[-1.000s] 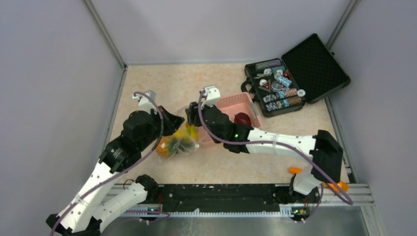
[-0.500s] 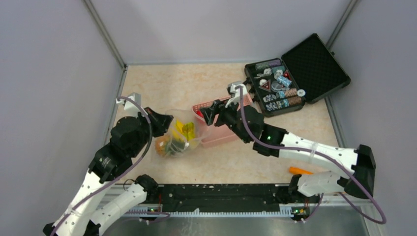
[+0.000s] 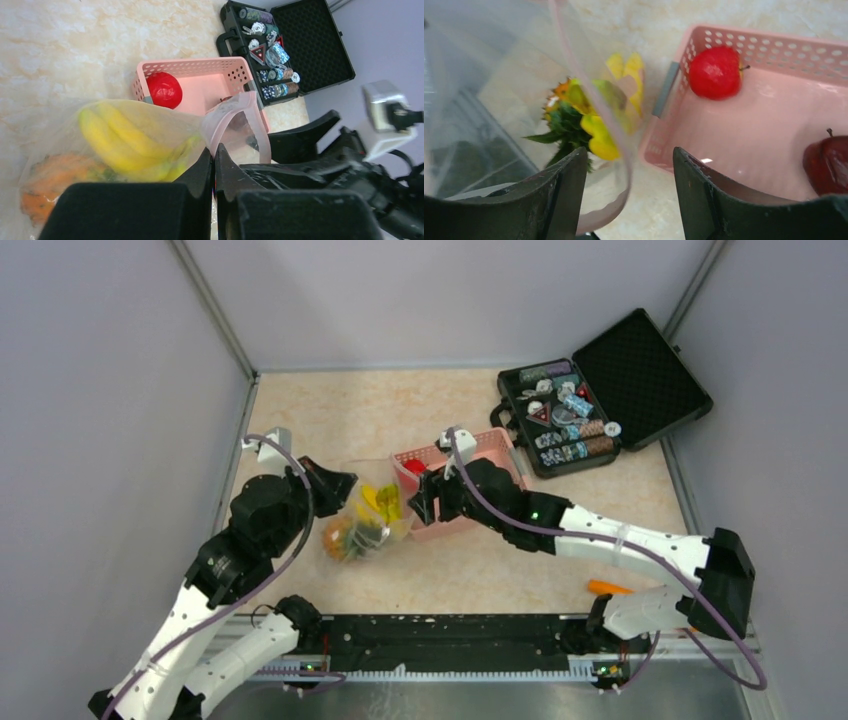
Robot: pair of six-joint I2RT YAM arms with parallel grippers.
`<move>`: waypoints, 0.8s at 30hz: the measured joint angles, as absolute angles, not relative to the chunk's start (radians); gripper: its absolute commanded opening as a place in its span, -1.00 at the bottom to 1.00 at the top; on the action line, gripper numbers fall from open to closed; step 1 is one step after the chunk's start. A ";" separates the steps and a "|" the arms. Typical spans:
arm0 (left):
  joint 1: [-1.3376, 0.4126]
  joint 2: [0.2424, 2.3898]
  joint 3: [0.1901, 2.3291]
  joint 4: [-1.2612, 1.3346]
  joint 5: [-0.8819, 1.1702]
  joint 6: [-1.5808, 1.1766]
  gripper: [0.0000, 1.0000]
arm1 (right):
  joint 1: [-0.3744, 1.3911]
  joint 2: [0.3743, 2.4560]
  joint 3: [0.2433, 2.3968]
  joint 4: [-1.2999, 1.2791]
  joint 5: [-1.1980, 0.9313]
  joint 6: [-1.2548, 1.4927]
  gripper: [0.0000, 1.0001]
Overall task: Place the food in the zip-top bag and seal the zipper
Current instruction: Adjust the zipper food storage bag at the center of the board.
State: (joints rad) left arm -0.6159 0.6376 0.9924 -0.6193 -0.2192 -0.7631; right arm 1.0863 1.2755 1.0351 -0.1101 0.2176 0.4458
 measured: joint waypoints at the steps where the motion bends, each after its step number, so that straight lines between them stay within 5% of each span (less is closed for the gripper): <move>1: -0.616 0.638 0.992 -0.617 -0.215 -0.764 -1.00 | 1.086 1.291 1.038 -0.125 0.228 0.443 0.13; 2: -0.616 0.638 0.991 -0.616 -0.212 -0.764 -1.00 | 1.086 1.314 1.047 -0.151 0.238 0.437 -0.05; 5: -0.616 0.637 0.991 -0.614 -0.207 -0.764 -1.00 | 1.086 1.369 1.070 -0.194 0.242 0.415 -1.00; 24: -0.616 0.505 1.147 -0.801 -0.606 -0.628 -1.00 | 1.188 1.565 1.609 -0.182 0.191 0.234 -1.00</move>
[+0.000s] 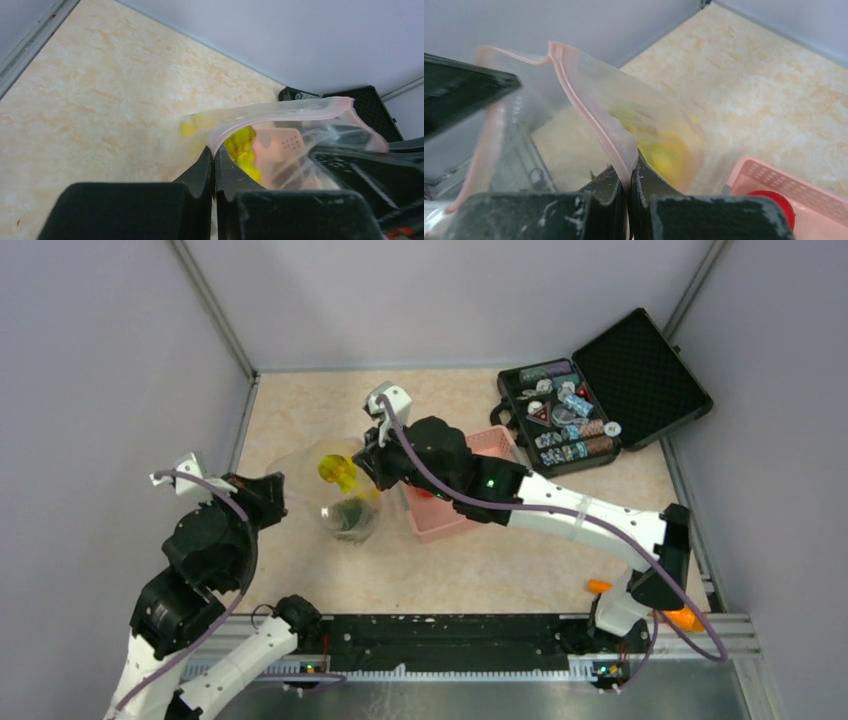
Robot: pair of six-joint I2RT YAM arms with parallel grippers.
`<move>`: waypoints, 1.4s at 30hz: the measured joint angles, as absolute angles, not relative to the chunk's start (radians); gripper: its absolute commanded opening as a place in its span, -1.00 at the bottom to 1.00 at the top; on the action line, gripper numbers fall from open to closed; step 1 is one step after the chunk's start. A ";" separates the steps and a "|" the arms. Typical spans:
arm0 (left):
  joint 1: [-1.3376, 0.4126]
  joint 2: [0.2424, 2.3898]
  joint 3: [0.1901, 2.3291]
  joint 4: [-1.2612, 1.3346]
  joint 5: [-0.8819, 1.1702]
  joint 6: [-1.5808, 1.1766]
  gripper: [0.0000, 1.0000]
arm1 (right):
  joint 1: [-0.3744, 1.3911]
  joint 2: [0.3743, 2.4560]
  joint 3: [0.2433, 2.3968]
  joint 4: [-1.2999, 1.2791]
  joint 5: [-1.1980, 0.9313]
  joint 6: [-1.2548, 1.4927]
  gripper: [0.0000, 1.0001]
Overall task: Place the food in the zip-top bag and seal the zipper
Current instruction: Adjust the zipper food storage bag at the center of the board, then pick up the fake fruit from the bin.
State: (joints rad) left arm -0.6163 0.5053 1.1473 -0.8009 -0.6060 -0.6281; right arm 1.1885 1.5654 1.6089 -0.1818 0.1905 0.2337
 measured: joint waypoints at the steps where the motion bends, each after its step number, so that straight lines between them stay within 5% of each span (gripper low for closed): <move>1: -0.616 0.493 1.148 -0.806 -0.613 -0.625 -1.00 | 1.188 1.586 1.619 -0.191 0.199 0.232 -1.00; 12: -0.616 0.526 1.116 -0.811 -0.581 -0.603 -1.00 | 1.153 1.686 1.550 -0.263 0.207 0.254 -0.94; 13: -0.616 0.533 1.098 -0.810 -0.567 -0.607 -1.00 | 1.145 1.686 1.545 -0.271 0.205 0.254 -0.84; 14: -0.616 0.541 1.072 -0.808 -0.550 -0.614 -1.00 | 1.139 1.686 1.541 -0.279 0.207 0.255 -0.42; 15: -0.616 0.547 1.053 -0.808 -0.537 -0.619 -1.00 | 1.133 1.686 1.531 -0.279 0.209 0.257 -0.22; 20: -0.617 0.576 0.964 -0.770 -0.500 -0.641 -1.00 | 1.106 1.661 1.467 -0.278 0.146 0.278 0.39; 34: -0.617 0.585 0.959 -0.699 -0.435 -0.656 -1.00 | 1.005 1.185 1.127 -0.102 0.278 0.340 0.50; 42: -0.617 0.585 1.003 -0.699 -0.407 -0.656 -1.00 | 0.837 1.335 1.058 -0.189 0.214 0.484 0.50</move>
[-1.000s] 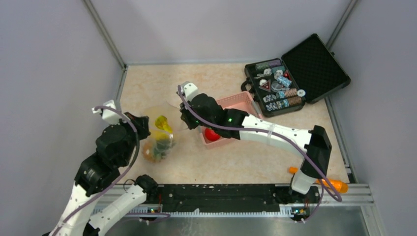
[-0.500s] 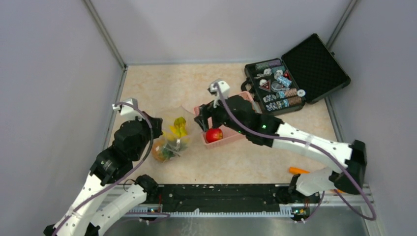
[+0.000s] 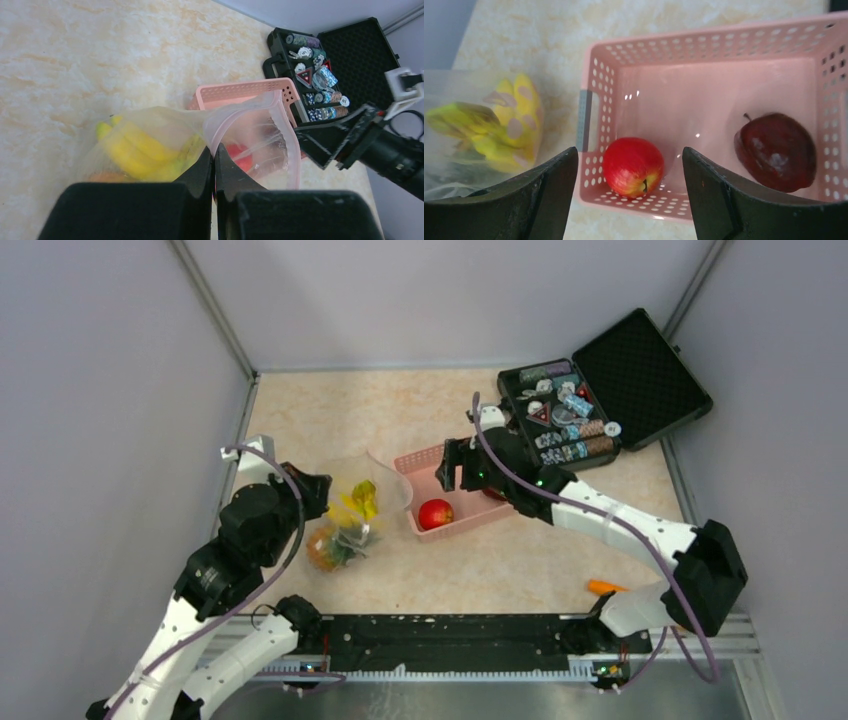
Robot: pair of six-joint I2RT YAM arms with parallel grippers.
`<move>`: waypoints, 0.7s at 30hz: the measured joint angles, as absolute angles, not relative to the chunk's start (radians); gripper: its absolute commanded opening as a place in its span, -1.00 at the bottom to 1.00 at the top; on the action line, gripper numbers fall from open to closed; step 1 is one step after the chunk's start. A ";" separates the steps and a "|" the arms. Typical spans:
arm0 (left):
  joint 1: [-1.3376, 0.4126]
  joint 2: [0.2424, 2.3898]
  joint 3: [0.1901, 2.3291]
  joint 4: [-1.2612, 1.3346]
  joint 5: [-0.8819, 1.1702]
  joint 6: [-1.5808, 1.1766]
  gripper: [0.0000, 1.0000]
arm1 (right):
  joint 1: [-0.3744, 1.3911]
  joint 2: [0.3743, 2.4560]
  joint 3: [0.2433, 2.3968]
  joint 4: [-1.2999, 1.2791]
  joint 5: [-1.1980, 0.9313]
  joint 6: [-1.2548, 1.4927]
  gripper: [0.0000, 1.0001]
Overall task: Place the food in the zip-top bag and seal the zipper
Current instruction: Pick up the fake fruit from the bin.
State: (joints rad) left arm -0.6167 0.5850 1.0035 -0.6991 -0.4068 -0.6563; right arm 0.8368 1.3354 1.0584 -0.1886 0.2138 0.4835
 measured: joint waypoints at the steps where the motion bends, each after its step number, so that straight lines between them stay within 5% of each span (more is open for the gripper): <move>1: -0.617 0.585 1.003 -0.699 -0.406 -0.657 -1.00 | 0.834 1.359 1.058 -0.205 0.196 0.491 0.50; 11: -0.617 0.585 1.003 -0.699 -0.378 -0.664 -1.00 | 0.834 1.455 1.058 -0.262 0.055 0.536 0.64; 21: -0.617 0.558 1.003 -0.706 -0.374 -0.682 -1.00 | 0.834 1.566 1.063 -0.277 0.025 0.570 0.57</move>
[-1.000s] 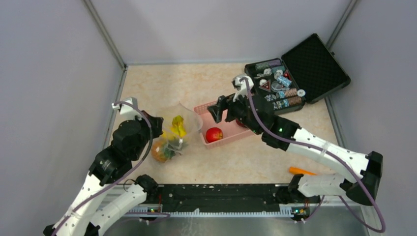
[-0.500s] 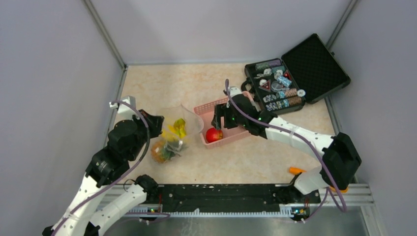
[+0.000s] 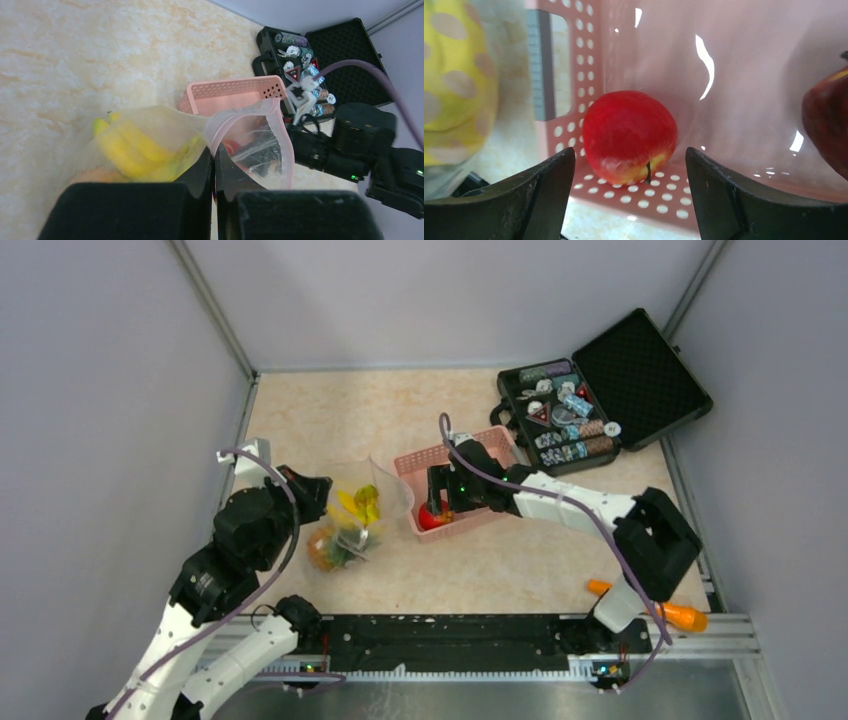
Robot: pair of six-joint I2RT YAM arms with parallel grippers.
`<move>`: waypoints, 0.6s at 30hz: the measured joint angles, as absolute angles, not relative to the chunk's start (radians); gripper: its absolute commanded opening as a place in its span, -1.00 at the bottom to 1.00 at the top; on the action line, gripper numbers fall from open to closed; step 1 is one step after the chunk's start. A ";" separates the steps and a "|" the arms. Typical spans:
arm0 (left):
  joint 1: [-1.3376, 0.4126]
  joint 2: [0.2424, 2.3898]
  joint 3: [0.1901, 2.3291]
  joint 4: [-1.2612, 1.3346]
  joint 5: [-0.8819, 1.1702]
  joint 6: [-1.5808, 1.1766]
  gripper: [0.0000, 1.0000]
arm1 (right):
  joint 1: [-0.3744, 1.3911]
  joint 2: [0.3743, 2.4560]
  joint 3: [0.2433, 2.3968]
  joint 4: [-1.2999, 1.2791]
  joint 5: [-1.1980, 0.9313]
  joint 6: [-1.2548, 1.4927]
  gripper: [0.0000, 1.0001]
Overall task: Place the food in the zip-top bag and seal the zipper
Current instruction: Pick up the fake fruit from the bin.
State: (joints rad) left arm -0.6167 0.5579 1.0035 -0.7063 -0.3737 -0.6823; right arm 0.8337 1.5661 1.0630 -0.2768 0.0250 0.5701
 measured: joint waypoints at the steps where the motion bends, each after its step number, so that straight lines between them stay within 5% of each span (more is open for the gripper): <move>1: -0.617 0.558 1.003 -0.706 -0.374 -0.682 -1.00 | 0.834 1.597 1.075 -0.286 0.018 0.565 0.56; 10: -0.617 0.557 1.002 -0.706 -0.371 -0.683 -1.00 | 0.835 1.750 1.197 -0.379 0.015 0.517 0.31; 18: -0.617 0.534 1.000 -0.714 -0.377 -0.686 -1.00 | 0.826 1.748 1.186 -0.344 0.144 0.543 0.33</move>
State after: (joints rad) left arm -0.6167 0.5343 0.9997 -0.7143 -0.3775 -0.6861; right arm 0.8257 1.7477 1.1862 -0.3439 0.1440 0.5434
